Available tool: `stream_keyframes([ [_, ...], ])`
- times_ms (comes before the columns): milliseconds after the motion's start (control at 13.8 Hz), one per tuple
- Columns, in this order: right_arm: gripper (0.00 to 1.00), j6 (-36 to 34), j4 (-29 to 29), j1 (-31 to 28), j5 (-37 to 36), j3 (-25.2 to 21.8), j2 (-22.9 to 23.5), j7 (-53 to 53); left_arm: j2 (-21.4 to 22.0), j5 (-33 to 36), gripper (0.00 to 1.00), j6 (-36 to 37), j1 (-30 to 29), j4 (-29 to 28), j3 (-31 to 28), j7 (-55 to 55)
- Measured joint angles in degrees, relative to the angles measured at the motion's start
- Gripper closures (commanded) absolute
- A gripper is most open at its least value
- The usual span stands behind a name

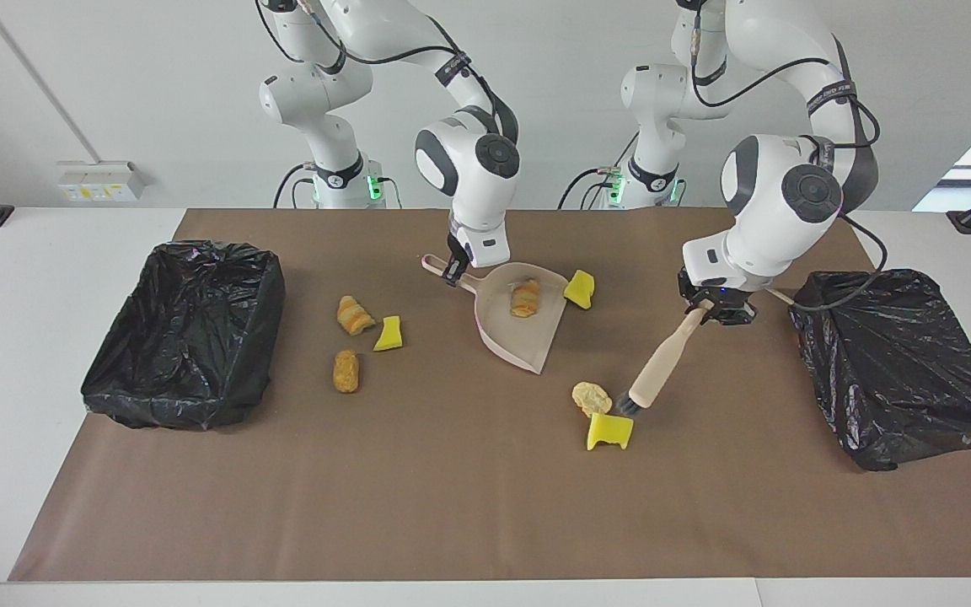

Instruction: Sweep and dump trash in bin

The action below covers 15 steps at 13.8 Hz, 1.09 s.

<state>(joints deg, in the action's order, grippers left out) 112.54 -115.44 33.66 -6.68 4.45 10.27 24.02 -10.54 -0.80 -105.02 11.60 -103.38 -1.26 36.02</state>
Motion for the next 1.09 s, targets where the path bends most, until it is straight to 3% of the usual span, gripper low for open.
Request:
stream_keyframes([
  [363,1.0,0.4,-0.1,0.0,-0.1,0.0,0.0,0.4,-10.6,4.9,1.0,-4.6,-0.1,9.8,0.6,0.9],
  [653,1.0,1.1,-0.2,0.0,-0.3,0.0,0.0,1.6,-15.8,5.5,1.0,-7.6,0.0,11.5,1.1,1.7],
  [870,1.0,1.2,-0.2,0.0,-0.4,0.0,0.0,1.9,-17.1,5.6,1.0,-7.7,1.2,12.1,1.8,2.7],
  [1088,1.0,1.2,-0.2,0.0,-0.4,0.0,0.0,1.9,-15.2,5.6,1.0,-6.0,4.2,9.9,1.9,5.3],
])
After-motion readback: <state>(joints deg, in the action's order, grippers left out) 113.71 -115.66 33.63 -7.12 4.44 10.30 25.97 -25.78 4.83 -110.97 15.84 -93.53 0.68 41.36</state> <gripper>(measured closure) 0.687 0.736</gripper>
